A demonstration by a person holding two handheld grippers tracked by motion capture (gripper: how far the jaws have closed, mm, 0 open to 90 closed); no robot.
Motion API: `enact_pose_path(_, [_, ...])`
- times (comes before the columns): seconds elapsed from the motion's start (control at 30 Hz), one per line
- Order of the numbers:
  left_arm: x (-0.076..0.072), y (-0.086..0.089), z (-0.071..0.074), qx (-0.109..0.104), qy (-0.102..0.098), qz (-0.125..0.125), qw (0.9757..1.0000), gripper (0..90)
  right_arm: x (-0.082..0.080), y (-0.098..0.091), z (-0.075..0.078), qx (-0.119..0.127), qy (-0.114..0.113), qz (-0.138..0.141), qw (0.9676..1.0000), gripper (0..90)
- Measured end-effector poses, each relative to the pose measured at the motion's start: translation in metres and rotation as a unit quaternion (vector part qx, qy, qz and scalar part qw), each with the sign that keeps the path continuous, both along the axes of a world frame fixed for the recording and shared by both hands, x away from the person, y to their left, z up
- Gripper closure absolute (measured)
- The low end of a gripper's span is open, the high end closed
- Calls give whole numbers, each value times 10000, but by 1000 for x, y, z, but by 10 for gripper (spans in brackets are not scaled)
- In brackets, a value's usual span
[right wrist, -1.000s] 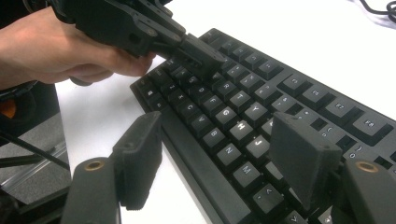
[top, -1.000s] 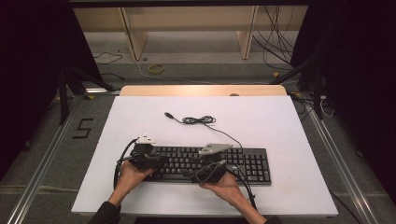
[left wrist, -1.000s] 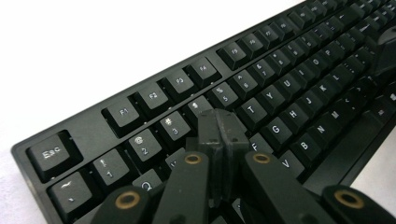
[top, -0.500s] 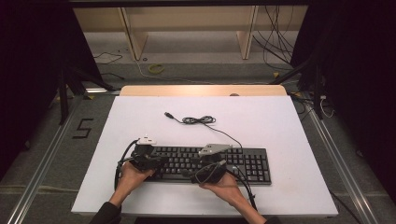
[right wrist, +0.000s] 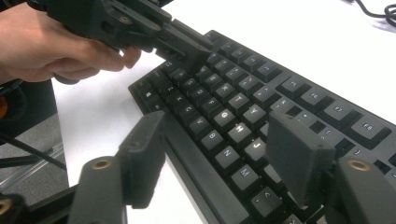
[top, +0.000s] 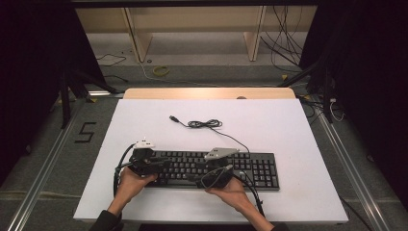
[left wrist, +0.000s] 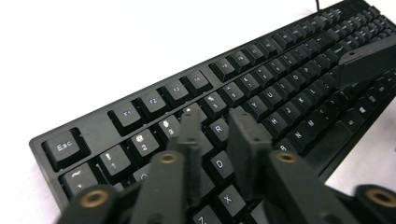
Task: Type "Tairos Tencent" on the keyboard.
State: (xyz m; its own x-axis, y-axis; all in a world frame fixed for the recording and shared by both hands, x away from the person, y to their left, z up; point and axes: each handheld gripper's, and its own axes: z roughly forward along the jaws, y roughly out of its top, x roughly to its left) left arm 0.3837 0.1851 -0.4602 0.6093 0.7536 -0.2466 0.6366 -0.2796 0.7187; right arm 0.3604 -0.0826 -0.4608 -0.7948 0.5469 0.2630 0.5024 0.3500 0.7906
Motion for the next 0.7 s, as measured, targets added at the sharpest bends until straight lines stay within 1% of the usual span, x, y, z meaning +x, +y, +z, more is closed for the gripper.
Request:
enact_pose_path(0.1, [-2, 2, 1, -70, 8, 38, 10000, 658, 0, 1, 0, -22, 8, -4, 10000, 438])
enact_pose_path(0.2, [-5, 5, 1, -136, -9, 94, 9999, 546, 0, 1, 0, -42, -29, 19, 10000, 488])
enact_pose_path(0.33, [-9, 8, 3, -279, -69, 155, 9995, 472, 1, 2, 0, -97, -18, 10, 10000, 573])
enact_pose_path(0.47, [-12, 11, 4, -377, -157, 185, 9990, 442, 2, 3, -1, -152, -37, 17, 9999, 657])
enact_pose_path(0.57, [-15, 12, 5, -427, -211, 183, 9987, 426, 2, 4, -2, -197, 9, 23, 9998, 710])
enact_pose_path(0.7, [-18, 12, 6, -517, -287, 194, 9981, 405, 4, 5, -3, -239, 12, 19, 9997, 778])
